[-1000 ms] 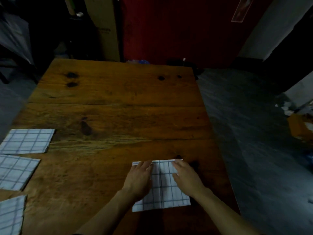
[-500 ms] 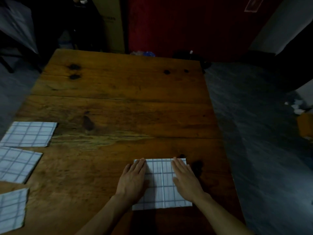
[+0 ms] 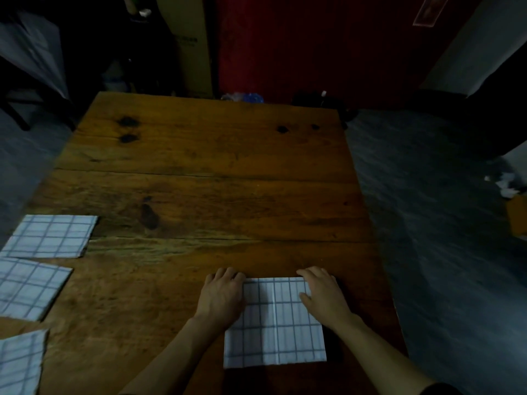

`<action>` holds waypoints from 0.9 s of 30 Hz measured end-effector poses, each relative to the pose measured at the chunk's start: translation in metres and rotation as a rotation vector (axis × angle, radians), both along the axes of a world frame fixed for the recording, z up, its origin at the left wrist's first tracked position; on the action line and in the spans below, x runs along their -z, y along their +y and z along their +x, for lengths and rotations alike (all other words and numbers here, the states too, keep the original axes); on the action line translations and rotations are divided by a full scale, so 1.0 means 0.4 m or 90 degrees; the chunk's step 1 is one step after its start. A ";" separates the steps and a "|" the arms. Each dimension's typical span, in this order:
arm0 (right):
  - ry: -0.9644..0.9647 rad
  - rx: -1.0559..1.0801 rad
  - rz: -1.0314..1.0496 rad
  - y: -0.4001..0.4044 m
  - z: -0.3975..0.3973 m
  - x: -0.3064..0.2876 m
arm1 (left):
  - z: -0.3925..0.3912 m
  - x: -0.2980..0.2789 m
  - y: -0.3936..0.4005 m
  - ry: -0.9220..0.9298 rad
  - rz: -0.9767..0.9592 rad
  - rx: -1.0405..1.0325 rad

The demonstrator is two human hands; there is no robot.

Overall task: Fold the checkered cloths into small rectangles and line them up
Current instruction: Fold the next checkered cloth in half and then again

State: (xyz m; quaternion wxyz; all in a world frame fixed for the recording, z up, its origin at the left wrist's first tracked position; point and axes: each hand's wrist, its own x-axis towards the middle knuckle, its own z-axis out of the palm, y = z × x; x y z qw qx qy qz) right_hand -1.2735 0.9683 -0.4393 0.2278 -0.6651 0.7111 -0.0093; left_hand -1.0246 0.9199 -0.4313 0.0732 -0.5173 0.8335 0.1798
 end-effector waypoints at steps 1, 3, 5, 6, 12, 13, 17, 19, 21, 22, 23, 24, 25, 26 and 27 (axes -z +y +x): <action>0.009 -0.003 0.005 -0.007 -0.002 0.001 | -0.002 0.002 -0.006 -0.003 0.011 -0.002; 0.032 -0.012 0.016 -0.020 -0.005 0.004 | -0.004 0.008 -0.016 -0.014 0.025 0.003; 0.053 -0.017 0.029 -0.029 -0.008 0.007 | -0.008 0.011 -0.023 -0.025 0.040 0.003; 0.059 -0.018 0.034 -0.033 -0.008 0.007 | -0.010 0.012 -0.026 -0.031 0.047 0.000; 0.042 -0.007 0.017 -0.042 -0.014 0.002 | -0.023 0.003 -0.035 -0.060 0.043 0.009; 0.028 0.007 0.010 -0.041 -0.015 0.000 | -0.023 0.003 -0.034 -0.060 0.040 0.014; -0.132 0.105 0.018 -0.040 -0.023 -0.019 | -0.018 0.001 -0.031 -0.030 0.041 0.043; -0.244 0.114 0.033 -0.048 -0.024 -0.048 | -0.025 -0.014 -0.030 -0.007 0.042 0.062; -0.351 0.125 0.016 -0.057 -0.016 -0.087 | -0.040 -0.036 -0.033 0.025 0.033 0.082; -0.395 0.136 -0.005 -0.061 -0.010 -0.106 | -0.049 -0.049 -0.036 0.043 0.027 0.085; -0.428 0.143 -0.025 -0.065 -0.003 -0.124 | -0.057 -0.063 -0.041 0.063 0.016 0.084; -0.448 0.139 -0.038 -0.070 0.004 -0.143 | -0.064 -0.077 -0.046 0.084 0.004 0.080; -0.459 0.124 -0.044 -0.075 0.011 -0.161 | -0.070 -0.090 -0.052 0.104 -0.005 0.075; -0.467 0.103 -0.050 -0.079 0.019 -0.179 | -0.077 -0.105 -0.056 0.128 -0.014 0.066; -0.471 0.079 -0.057 -0.081 0.026 -0.197 | -0.083 -0.117 -0.061 0.154 -0.022 0.054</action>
